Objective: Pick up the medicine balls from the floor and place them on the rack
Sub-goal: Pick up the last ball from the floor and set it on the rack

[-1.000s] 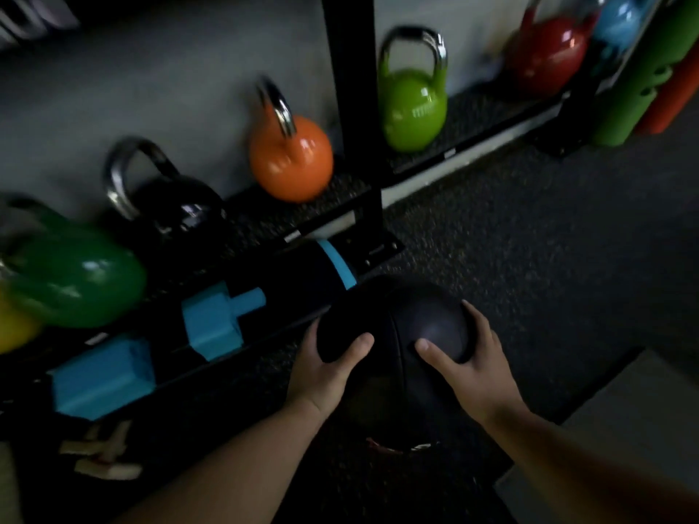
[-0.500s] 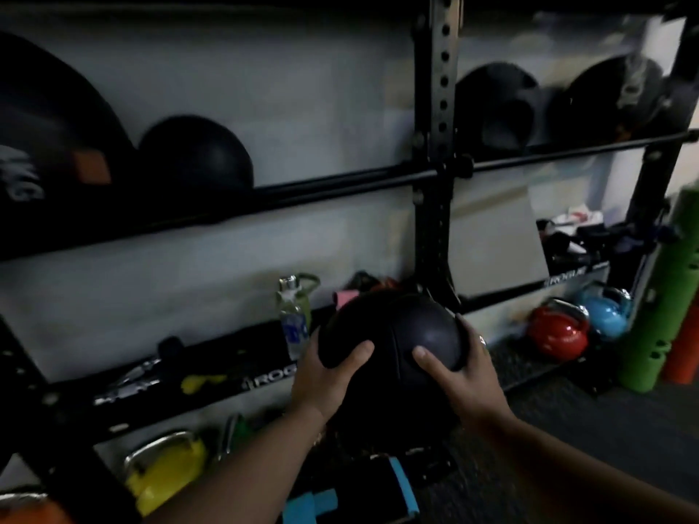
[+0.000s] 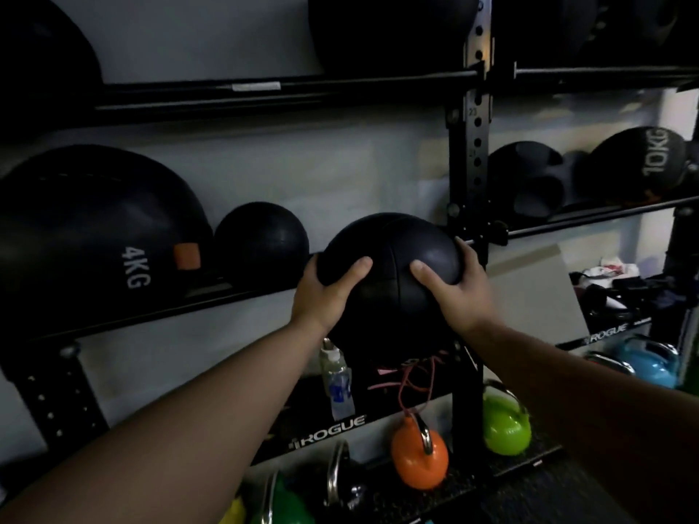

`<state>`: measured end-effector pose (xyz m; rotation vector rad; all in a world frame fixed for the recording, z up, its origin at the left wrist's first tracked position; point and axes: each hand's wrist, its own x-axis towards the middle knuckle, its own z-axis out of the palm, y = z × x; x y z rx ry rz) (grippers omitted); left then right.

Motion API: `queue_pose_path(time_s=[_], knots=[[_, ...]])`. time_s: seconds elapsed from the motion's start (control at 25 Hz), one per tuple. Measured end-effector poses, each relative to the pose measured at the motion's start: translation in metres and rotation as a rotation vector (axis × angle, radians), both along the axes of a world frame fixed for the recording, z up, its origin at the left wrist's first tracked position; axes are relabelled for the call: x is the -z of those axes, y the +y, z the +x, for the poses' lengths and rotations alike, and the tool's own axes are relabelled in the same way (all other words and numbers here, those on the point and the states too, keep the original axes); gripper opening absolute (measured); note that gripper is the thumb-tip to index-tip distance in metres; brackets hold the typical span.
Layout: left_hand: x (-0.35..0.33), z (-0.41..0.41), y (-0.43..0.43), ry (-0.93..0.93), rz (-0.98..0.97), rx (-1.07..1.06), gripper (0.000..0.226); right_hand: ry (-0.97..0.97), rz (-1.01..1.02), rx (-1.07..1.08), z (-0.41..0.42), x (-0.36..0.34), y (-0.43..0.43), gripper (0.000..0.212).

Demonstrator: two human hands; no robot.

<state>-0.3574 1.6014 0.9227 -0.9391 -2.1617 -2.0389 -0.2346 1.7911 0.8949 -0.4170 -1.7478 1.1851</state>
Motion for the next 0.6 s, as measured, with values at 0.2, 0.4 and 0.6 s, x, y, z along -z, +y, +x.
queue_pose_path(time_s=[0.2, 0.4, 0.6], knots=[[-0.053, -0.038, 0.038, 0.069, 0.057, -0.087, 0.112, 0.053, 0.046, -0.111, -0.053, -0.060, 0.044, 0.130], [-0.101, -0.098, 0.107, 0.148, 0.006, -0.166, 0.121, 0.097, 0.041, -0.207, -0.135, -0.104, 0.119, 0.131], [-0.086, -0.186, 0.173, 0.268, -0.189, -0.368, 0.107, 0.008, 0.074, -0.218, -0.245, -0.106, 0.172, 0.113]])
